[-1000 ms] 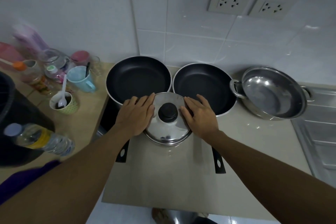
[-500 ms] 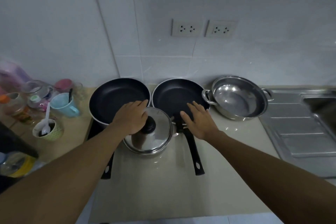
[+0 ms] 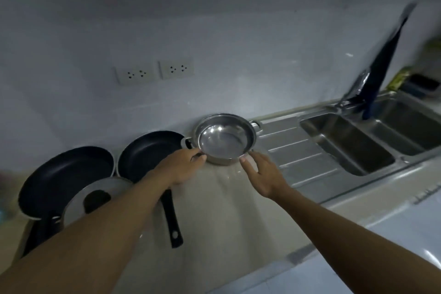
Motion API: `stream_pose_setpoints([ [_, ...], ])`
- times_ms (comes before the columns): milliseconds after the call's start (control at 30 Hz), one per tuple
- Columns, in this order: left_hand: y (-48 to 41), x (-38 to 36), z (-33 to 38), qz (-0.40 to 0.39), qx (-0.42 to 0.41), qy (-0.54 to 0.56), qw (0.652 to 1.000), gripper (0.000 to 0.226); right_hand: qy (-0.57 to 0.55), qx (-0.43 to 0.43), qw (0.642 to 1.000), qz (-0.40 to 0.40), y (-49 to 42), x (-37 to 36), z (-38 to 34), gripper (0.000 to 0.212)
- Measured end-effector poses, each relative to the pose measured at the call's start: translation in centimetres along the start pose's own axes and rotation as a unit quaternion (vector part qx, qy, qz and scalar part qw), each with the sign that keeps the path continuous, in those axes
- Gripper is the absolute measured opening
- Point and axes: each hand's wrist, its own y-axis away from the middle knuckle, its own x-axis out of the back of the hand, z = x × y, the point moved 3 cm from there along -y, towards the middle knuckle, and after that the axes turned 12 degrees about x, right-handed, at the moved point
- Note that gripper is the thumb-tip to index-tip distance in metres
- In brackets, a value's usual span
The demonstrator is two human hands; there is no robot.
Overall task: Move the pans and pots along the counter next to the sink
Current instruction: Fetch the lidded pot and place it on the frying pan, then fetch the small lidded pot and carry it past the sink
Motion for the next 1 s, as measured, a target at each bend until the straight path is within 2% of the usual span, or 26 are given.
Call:
stream_pose_setpoints([
  [133, -0.5, -4.2, 9.4, -0.031, -0.038, 0.008, 0.999, 0.068, 0.001, -0.031, 0.999, 0.028, 3.6, 5.9, 6.7, 0.074],
  [233, -0.5, -7.9, 16.7, -0.04, -0.072, -0.028, 0.996, 0.057, -0.01, -0.07, 0.996, 0.047, 6.6, 10.2, 11.3, 0.079],
  [433, -0.5, -15.2, 29.8, -0.055, -0.154, -0.063, 0.985, 0.055, -0.029, -0.126, 0.987, 0.091, 13.8, 18.0, 19.5, 0.078],
  [567, -0.6, -19.4, 37.6, -0.09, -0.2, -0.084, 0.972, 0.057, -0.019, -0.187, 0.974, 0.127, 17.9, 23.3, 23.8, 0.1],
  [733, -1.3, -24.4, 46.7, -0.138, -0.257, -0.096, 0.952, 0.055, -0.008, -0.243, 0.956, 0.163, 21.5, 28.2, 29.7, 0.089],
  [867, -1.9, -28.3, 53.5, -0.148, -0.295, -0.12, 0.936, 0.068, 0.007, -0.282, 0.938, 0.204, 22.7, 32.2, 33.9, 0.108],
  [1000, -3.4, -31.2, 60.1, -0.166, -0.337, -0.123, 0.919, 0.061, 0.01, -0.315, 0.921, 0.227, 23.3, 35.7, 37.9, 0.096],
])
